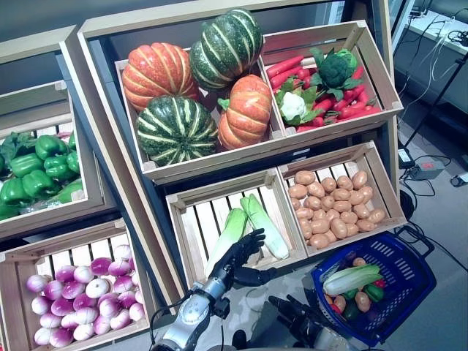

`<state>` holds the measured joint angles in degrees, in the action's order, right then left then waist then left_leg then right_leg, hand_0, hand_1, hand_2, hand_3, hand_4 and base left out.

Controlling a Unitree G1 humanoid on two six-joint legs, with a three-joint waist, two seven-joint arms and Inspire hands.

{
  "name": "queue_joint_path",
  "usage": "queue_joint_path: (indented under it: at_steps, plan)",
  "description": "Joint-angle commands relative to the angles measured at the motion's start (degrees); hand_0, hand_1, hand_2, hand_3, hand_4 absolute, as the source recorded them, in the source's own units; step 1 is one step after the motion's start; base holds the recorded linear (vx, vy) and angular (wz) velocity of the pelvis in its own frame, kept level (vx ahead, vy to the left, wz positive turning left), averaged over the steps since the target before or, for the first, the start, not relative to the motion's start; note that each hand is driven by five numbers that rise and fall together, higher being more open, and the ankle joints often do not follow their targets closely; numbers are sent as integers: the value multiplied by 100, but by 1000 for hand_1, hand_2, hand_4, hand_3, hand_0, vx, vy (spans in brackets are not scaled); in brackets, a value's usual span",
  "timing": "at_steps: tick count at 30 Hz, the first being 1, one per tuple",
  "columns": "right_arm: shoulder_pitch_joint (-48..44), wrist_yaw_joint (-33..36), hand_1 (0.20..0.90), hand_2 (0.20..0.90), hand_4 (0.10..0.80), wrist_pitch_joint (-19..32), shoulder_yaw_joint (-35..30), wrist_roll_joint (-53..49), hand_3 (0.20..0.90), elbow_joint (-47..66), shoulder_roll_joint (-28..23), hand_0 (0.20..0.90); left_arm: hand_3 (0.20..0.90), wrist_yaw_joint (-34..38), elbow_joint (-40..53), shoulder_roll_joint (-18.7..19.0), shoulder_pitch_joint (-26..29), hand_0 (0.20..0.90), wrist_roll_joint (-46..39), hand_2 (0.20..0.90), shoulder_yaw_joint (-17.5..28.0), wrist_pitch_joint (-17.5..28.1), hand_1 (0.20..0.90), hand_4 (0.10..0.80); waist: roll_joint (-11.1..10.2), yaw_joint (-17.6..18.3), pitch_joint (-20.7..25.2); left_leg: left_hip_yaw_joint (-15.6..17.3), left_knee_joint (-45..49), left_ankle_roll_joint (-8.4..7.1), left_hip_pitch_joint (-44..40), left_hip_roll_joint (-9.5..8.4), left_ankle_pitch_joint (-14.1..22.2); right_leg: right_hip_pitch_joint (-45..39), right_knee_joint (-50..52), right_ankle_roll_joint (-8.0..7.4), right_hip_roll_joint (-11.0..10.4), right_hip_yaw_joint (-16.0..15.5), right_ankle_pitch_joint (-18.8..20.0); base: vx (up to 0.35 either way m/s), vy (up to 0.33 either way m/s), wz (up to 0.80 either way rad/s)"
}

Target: Put vegetables into the basket

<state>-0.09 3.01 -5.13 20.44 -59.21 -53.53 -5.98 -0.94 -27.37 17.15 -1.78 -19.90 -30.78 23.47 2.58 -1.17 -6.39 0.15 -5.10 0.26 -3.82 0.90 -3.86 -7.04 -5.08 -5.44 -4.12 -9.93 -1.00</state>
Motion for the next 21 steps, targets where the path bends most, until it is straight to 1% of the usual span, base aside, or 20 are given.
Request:
queue_joint_path:
  at_steps: [1, 2, 4, 7, 8, 9, 11, 13, 16, 17, 19, 21]
  plan:
    - [-94, 3, 900, 900, 800, 100, -136, -252, 900, 612, 243, 900, 900, 1167, 360, 35, 577, 900, 680, 900, 291, 658, 900, 800, -151, -73, 61, 33, 10, 30, -174, -163, 209, 13, 8, 311, -51, 23, 459, 0, 0, 0]
    - [-89, -24, 900, 900, 800, 196, -144, -217, 900, 640, 233, 900, 900, 1552, 270, 33, 582, 900, 885, 900, 337, 522, 900, 800, -156, -70, 63, 28, 10, 32, -181, -166, 211, 6, 8, 316, -48, 24, 455, 0, 0, 0]
    - [-57, -43, 900, 900, 800, 386, -98, -188, 900, 813, 217, 900, 900, 2049, 75, 16, 605, 900, 1223, 900, 397, 310, 900, 800, -175, -56, 65, 34, 10, 29, -173, -167, 200, 12, 8, 319, -45, 39, 460, 0, 0, 0]
    - [-12, -138, 900, 900, 800, 586, -100, -386, 900, 1003, 205, 900, 900, 2680, -104, 47, 661, 900, 1831, 900, 417, -35, 900, 800, -190, -16, 39, 67, 10, 25, -171, -161, 191, 24, 8, 315, -47, 52, 474, 0, 0, 0]
    - [17, -142, 900, 900, 800, 668, -113, -362, 900, 1066, 211, 900, 900, 2849, -198, 47, 691, 900, 2037, 900, 421, -226, 900, 800, -193, 7, 28, 75, 10, 24, -166, -163, 188, 33, 8, 305, -49, 61, 484, 0, 0, 0]
    - [21, -140, 900, 900, 800, 683, -114, -352, 900, 1074, 213, 900, 900, 2874, -216, 46, 699, 900, 2060, 900, 418, -247, 900, 800, -193, 11, 26, 77, 10, 24, -166, -164, 188, 34, 8, 303, -49, 63, 485, 0, 0, 0]
    - [47, -98, 900, 900, 800, 805, -138, -208, 900, 1086, 181, 900, 900, 3054, -438, 66, 786, 900, 2361, 900, 393, -544, 900, 800, -194, 63, 24, 103, 10, 22, -160, -167, 180, 49, 8, 284, -52, 84, 495, 0, 0, 0]
    - [49, -84, 900, 900, 800, 820, -164, -254, 900, 1048, 165, 900, 900, 3189, -547, 71, 825, 900, 2528, 900, 371, -603, 900, 800, -193, 86, 27, 116, 10, 23, -159, -168, 179, 54, 8, 277, -53, 94, 498, 0, 0, 0]
    - [22, -51, 900, 900, 800, 865, -259, -396, 900, 924, 119, 900, 900, 3544, -780, 80, 947, 900, 2796, 900, 354, -822, 900, 800, -199, 141, 18, 166, 10, 24, -165, -164, 178, 54, 8, 269, -53, 115, 504, 23, 37, -2]
    - [-9, -40, 900, 900, 800, 901, -286, -487, 900, 880, 92, 900, 900, 3736, -884, 94, 1038, 900, 2878, 900, 371, -936, 900, 800, -202, 165, -5, 215, 10, 27, -182, -147, 163, 45, 29, 282, -51, 111, 502, 22, 37, -3]
    - [-30, -23, 900, 900, 800, 923, -299, -546, 900, 908, 62, 900, 900, 3868, -933, 101, 1105, 900, 2897, 900, 395, -1010, 900, 800, -200, 176, -53, 255, 10, 25, -195, -124, 128, 80, 146, 300, -51, 106, 459, -6, 42, -10]
    - [-81, -9, 900, 900, 800, 947, -300, -620, 900, 1020, -5, 900, 900, 4068, -1021, 103, 1254, 900, 2967, 900, 440, -1056, 900, 800, -209, 190, -213, 305, 346, 19, -35, -107, 155, 281, 576, 360, -72, 96, 319, -123, 60, -15]
